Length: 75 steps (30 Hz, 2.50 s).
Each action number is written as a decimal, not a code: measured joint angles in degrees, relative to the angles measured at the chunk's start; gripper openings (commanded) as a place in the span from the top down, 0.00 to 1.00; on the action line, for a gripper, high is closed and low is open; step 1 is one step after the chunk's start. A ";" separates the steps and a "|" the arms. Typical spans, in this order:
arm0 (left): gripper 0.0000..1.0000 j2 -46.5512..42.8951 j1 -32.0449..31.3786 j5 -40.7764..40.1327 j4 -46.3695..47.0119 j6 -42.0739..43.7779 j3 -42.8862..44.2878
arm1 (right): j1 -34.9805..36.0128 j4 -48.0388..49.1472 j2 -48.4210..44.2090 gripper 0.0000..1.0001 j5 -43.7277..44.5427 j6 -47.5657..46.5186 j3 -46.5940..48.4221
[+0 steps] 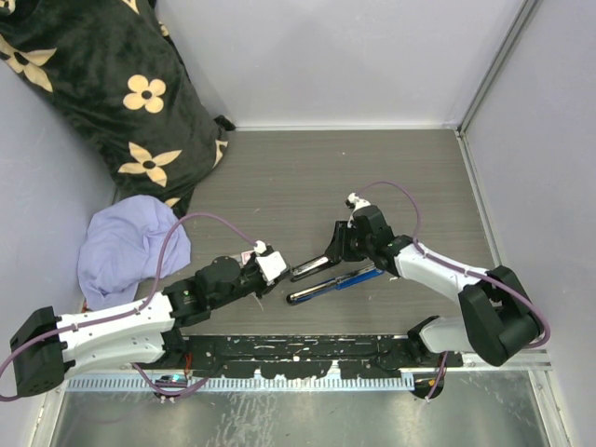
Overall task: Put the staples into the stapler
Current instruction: Open the stapler at the center of the board.
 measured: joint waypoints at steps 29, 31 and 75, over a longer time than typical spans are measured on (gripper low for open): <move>1.00 1.29 0.00 -1.16 3.69 -4.85 -1.14 | -0.46 -5.60 4.59 0.47 -0.31 -0.90 5.86; 1.00 3.54 0.00 -0.46 3.58 -4.04 0.74 | -0.68 -6.86 4.59 0.45 -0.24 -1.36 6.38; 1.00 8.83 -0.17 4.13 1.29 2.60 5.62 | -1.66 -25.88 -4.48 0.54 -3.48 -5.84 11.65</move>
